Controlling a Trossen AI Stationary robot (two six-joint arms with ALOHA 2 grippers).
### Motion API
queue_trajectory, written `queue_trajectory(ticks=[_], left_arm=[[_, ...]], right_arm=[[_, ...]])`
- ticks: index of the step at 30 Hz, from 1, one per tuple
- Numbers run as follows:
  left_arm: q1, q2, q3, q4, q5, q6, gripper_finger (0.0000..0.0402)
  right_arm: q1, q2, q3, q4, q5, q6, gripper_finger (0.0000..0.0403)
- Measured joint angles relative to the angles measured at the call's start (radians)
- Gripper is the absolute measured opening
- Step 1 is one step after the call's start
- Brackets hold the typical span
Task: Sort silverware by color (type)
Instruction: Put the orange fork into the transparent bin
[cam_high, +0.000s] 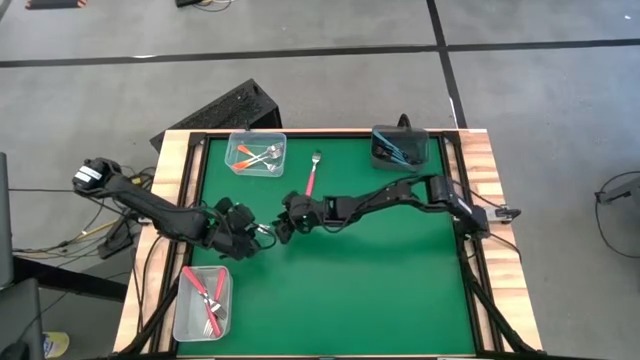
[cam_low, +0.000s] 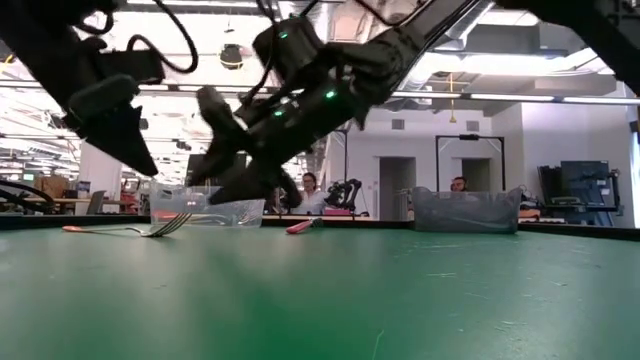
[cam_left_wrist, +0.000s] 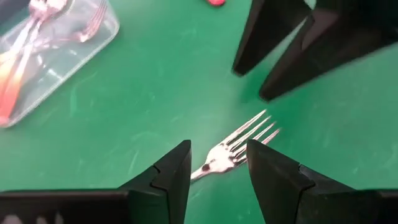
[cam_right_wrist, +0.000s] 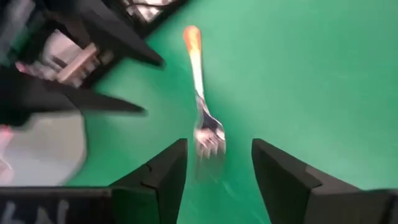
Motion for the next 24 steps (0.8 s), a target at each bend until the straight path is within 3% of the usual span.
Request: queue_trajectory(ticks=[13, 24], left_arm=[[0.000, 0.022, -0.197, 0.072, 0.082, -0.187, 0.0141], [0.000, 0.022, -0.221, 0.230, 0.073, -0.113, 0.0141]], right_arm=[[0.009, 0.112, 0.105, -0.058, -0.078, 0.094, 0.0183], [0.012, 0.112, 0.105, -0.055, -0.087, 0.111, 0.0150]])
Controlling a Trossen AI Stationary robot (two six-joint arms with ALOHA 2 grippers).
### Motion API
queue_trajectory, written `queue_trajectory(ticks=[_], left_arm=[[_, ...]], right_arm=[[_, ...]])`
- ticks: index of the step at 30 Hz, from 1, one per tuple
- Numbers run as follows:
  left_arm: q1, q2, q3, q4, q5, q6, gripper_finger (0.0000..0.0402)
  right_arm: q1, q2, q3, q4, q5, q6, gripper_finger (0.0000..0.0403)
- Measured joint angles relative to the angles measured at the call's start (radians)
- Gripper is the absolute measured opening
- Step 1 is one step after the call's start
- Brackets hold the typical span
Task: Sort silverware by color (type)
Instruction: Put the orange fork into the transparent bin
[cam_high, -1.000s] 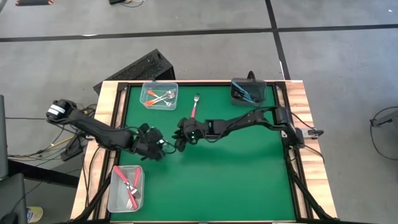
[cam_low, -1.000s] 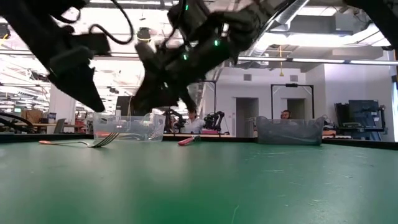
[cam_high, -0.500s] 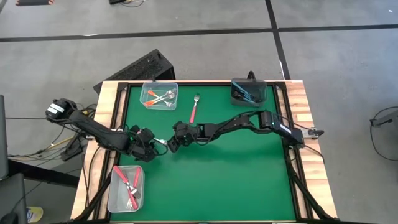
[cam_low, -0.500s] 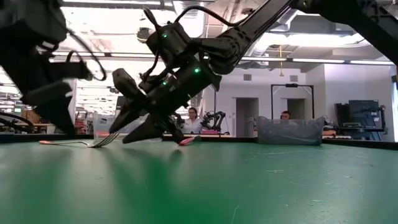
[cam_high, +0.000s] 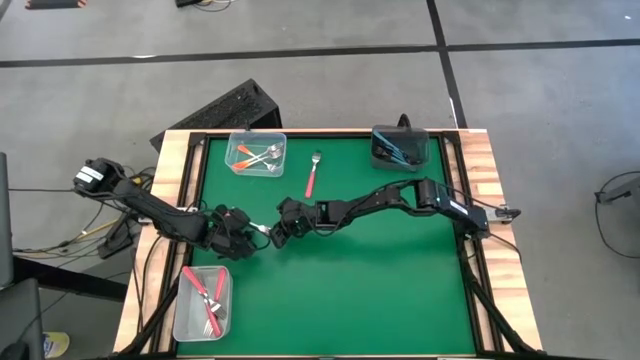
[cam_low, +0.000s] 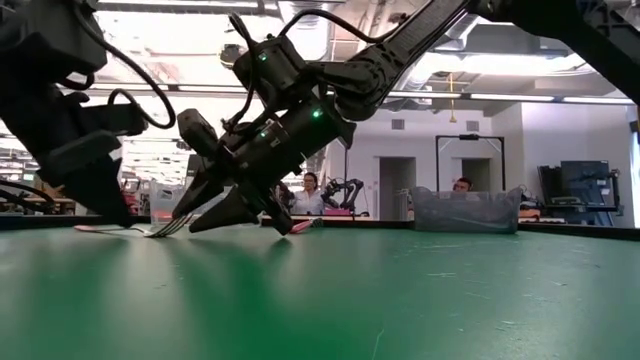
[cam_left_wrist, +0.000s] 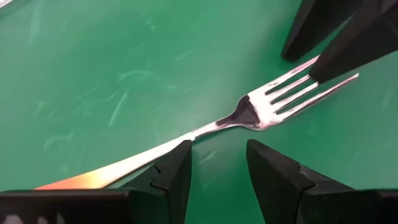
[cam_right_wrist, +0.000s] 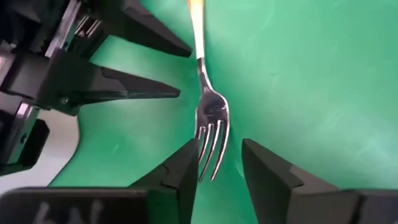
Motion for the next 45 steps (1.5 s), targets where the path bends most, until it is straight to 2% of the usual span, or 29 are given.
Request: queue_trajectory(ticks=[9, 14, 20, 26, 29, 34, 40, 45], left_arm=[[-0.001, -0.001, 0.000, 0.048, 0.001, 0.022, 0.0141], [-0.001, -0.001, 0.035, 0.051, 0.028, 0.085, 0.0141], [0.001, -0.003, 0.142, 0.033, -0.008, 0.305, 0.0141], [0.026, -0.004, 0.195, -0.007, -0.006, 0.436, 0.0141], [0.047, -0.004, 0.195, -0.012, 0.039, 0.462, 0.0141], [0.092, -0.003, 0.185, -0.012, 0.114, 0.479, 0.0141], [0.118, -0.002, 0.185, 0.005, 0.305, 0.505, 0.0141], [0.118, -0.002, 0.186, 0.001, 0.308, 0.504, 0.0141]], right_arm=[[0.013, -0.001, 0.000, -0.013, -0.006, -0.077, 0.0050], [0.002, -0.003, 0.000, -0.025, 0.026, -0.247, 0.0011], [0.026, -0.052, -0.001, -0.107, 0.098, -0.467, 0.0007], [0.076, -0.104, -0.001, -0.201, 0.299, -0.614, 0.0007], [0.106, -0.139, -0.003, -0.270, 0.376, -0.657, 0.0007], [0.143, -0.156, -0.003, -0.261, 0.408, -0.711, 0.0007], [0.167, -0.166, -0.003, -0.254, 0.489, -0.749, 0.0007], [0.167, -0.166, -0.003, -0.251, 0.489, -0.759, 0.0007]])
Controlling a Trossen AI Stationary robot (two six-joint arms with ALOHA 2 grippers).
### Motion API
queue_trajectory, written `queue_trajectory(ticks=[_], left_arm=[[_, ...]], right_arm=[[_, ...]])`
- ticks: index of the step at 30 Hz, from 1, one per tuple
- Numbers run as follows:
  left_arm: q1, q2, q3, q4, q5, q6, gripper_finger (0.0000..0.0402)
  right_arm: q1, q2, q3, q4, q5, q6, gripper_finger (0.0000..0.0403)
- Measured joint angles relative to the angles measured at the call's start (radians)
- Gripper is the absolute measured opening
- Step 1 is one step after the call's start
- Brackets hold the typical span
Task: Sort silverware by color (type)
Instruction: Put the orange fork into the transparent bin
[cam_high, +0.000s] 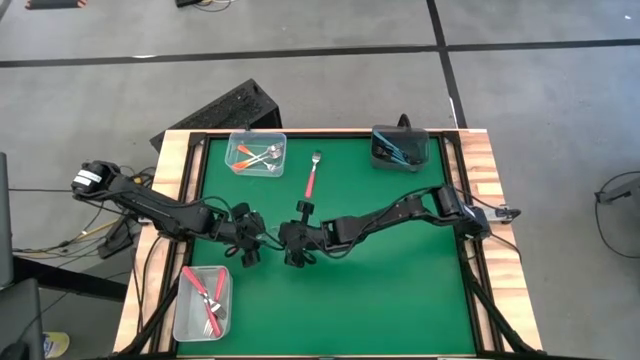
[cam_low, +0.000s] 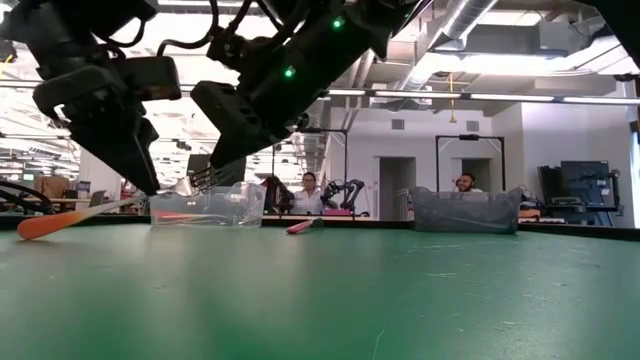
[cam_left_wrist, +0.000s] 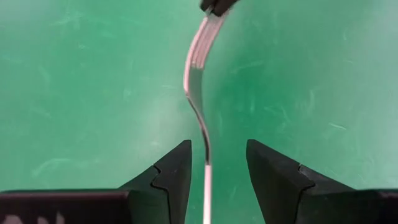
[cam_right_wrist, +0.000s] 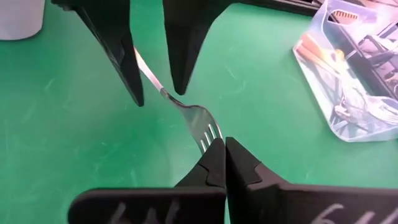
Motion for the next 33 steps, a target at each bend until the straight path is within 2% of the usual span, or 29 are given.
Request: queue_trajectory(ticks=[5, 13, 21, 24, 27, 30, 33], left_arm=[[0.000, 0.000, 0.000, -0.003, -0.029, 0.000, 0.0120], [0.017, 0.000, 0.000, -0.002, 0.004, -0.005, 0.0008], [0.051, 0.000, 0.000, -0.002, 0.000, 0.055, 0.0003], [0.063, 0.000, 0.000, 0.000, -0.017, 0.092, 0.0002], [0.095, 0.000, 0.011, -0.029, -0.047, 0.147, 0.0001], [0.149, 0.000, 0.070, -0.131, -0.081, 0.225, 0.0000], [0.233, 0.000, 0.161, -0.247, -0.135, 0.330, 0.0000]], right_arm=[[0.001, 0.000, 0.000, 0.004, 0.003, -0.007, 0.0007], [0.005, -0.011, 0.000, 0.022, 0.004, -0.039, 0.0008], [0.007, -0.011, 0.000, 0.021, 0.011, -0.061, 0.0013], [0.007, -0.011, 0.000, 0.016, 0.036, -0.041, 0.0035], [0.013, -0.012, 0.002, -0.020, 0.108, -0.029, 0.0072], [0.029, -0.049, 0.002, -0.127, 0.232, 0.022, 0.0112], [0.037, -0.103, -0.007, -0.239, 0.310, 0.101, 0.0148]])
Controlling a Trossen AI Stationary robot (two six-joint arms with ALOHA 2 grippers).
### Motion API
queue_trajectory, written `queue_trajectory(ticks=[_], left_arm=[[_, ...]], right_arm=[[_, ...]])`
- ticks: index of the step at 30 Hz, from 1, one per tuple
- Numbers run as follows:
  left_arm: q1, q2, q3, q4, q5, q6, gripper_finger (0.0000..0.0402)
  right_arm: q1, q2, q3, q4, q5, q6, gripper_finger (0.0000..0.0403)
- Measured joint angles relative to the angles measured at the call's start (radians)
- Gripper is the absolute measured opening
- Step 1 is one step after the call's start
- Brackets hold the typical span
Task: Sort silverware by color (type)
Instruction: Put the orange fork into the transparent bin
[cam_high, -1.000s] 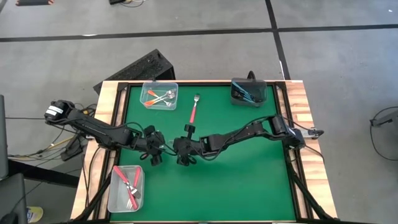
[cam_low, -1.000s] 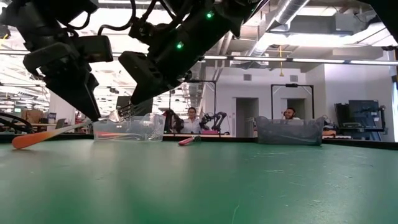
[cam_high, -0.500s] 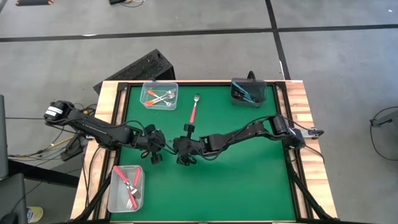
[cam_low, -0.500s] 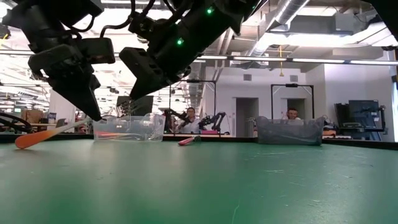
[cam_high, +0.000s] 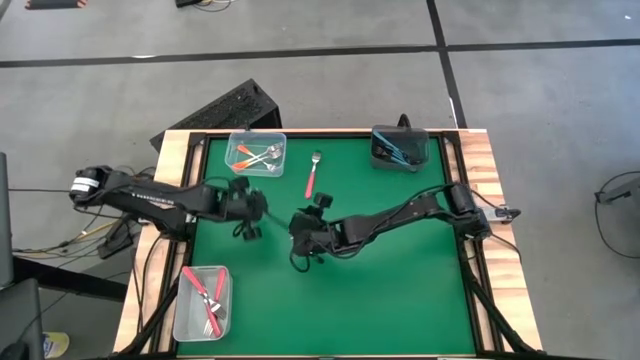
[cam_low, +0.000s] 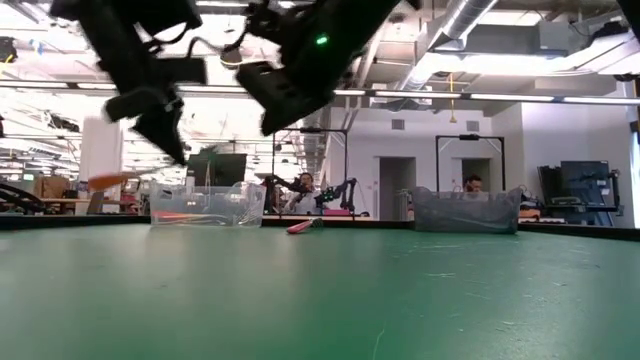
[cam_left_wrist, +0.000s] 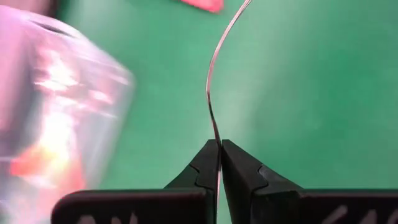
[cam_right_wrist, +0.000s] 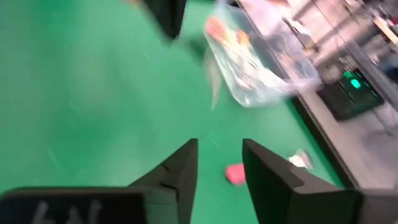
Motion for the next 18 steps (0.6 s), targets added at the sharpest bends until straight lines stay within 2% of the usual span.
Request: queue_trajectory(ticks=[4, 7, 9, 13, 18], left_arm=[[0.132, -0.001, 0.127, -0.023, -0.107, 0.236, 0.0000], [0.248, 0.000, 0.187, 0.084, -0.132, 0.437, 0.0000], [0.333, -0.001, 0.205, 0.176, -0.063, 0.572, 0.0000], [0.512, 0.018, 0.201, 0.336, 0.154, 0.823, 0.0000], [0.686, 0.106, 0.198, 0.410, 0.256, 0.907, 0.0000]], right_arm=[[0.011, -0.051, -0.078, -0.033, 0.005, 0.077, 0.0176], [0.020, -0.070, -0.168, 0.041, 0.002, 0.120, 0.0181], [0.026, -0.077, -0.227, 0.059, -0.018, 0.160, 0.0180], [0.040, -0.076, -0.313, 0.080, -0.036, 0.251, 0.0174], [0.062, -0.076, -0.358, 0.080, -0.027, 0.335, 0.0171]])
